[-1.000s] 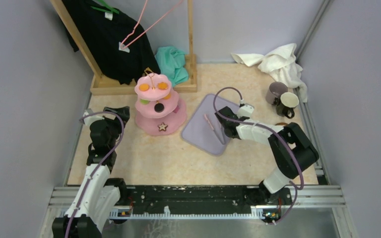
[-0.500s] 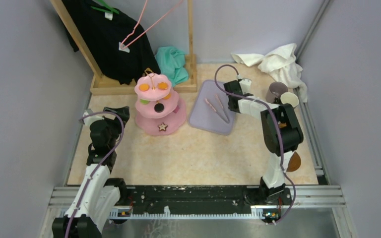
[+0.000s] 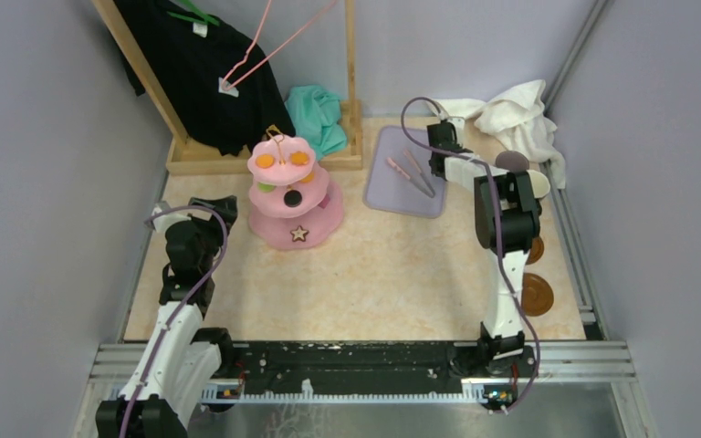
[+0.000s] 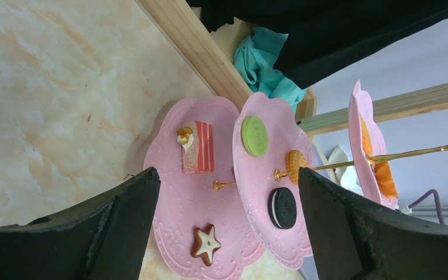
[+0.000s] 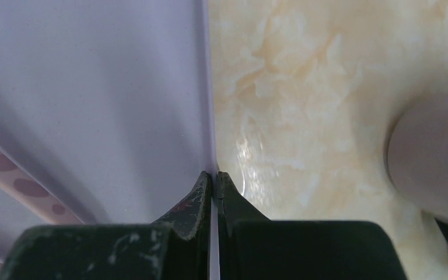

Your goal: Serve the afternoon tea

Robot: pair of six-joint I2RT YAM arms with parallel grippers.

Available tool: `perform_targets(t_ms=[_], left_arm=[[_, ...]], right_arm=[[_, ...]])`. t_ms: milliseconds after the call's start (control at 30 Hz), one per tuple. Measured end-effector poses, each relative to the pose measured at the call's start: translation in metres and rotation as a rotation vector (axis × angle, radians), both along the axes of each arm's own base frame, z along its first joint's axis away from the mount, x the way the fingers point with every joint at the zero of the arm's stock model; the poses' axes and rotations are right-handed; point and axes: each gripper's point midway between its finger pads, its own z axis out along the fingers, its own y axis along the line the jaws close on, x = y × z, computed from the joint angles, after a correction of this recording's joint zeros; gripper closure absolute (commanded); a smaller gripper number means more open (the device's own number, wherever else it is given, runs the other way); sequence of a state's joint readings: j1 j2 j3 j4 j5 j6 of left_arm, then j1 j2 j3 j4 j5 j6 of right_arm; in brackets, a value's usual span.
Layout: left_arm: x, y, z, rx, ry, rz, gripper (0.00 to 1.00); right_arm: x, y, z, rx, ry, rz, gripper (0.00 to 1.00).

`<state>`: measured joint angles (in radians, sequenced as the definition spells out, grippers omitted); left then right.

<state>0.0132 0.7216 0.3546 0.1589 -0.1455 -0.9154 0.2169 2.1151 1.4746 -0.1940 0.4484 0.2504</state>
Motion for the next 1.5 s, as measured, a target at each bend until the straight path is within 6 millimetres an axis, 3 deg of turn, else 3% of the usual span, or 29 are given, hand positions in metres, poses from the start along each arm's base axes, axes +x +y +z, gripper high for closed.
perform_targets(t_ms=[133,267,500,533,633,700,900,1000,1133,1267,1400,1500], left_arm=[[0.001,0.001,0.003,-0.010,-0.013,0.007,0.08],[0.002,0.002,0.006,-0.010,-0.024,0.015,0.09],[0.003,0.002,0.008,-0.009,-0.033,0.017,0.06],[0.003,0.002,0.008,-0.009,-0.034,0.017,0.06],[0.004,0.002,0.009,-0.008,-0.036,0.015,0.05],[0.004,0.002,0.009,-0.005,-0.036,0.012,0.04],[0.003,0.000,0.011,0.003,-0.037,-0.002,0.04],[0.000,-0.002,0.016,0.014,-0.052,-0.015,0.04],[-0.005,-0.005,0.028,0.027,-0.094,-0.037,0.05],[-0.009,-0.010,0.034,0.038,-0.113,-0.065,0.05],[-0.011,-0.015,0.035,0.041,-0.113,-0.094,0.05],[-0.012,-0.019,0.035,0.039,-0.114,-0.114,0.05]], right_arm=[[0.026,0.001,0.001,-0.024,-0.012,0.050,0.99],[0.042,0.004,0.003,-0.046,-0.024,0.088,0.87],[0.051,0.002,0.011,-0.083,-0.059,0.112,0.47],[0.050,0.001,0.013,-0.086,-0.066,0.112,0.42],[0.040,-0.003,0.024,-0.088,-0.085,0.096,0.15],[0.032,-0.005,0.038,-0.083,-0.109,0.082,0.10],[0.004,-0.011,0.094,-0.040,-0.210,0.024,0.10],[-0.020,-0.012,0.125,-0.040,-0.268,-0.015,0.12],[-0.061,0.003,0.174,0.012,-0.372,-0.052,0.30],[-0.115,0.000,0.218,0.085,-0.524,-0.115,0.46],[-0.153,-0.029,0.238,0.121,-0.603,-0.279,0.48],[-0.171,-0.052,0.229,0.135,-0.600,-0.429,0.47]])
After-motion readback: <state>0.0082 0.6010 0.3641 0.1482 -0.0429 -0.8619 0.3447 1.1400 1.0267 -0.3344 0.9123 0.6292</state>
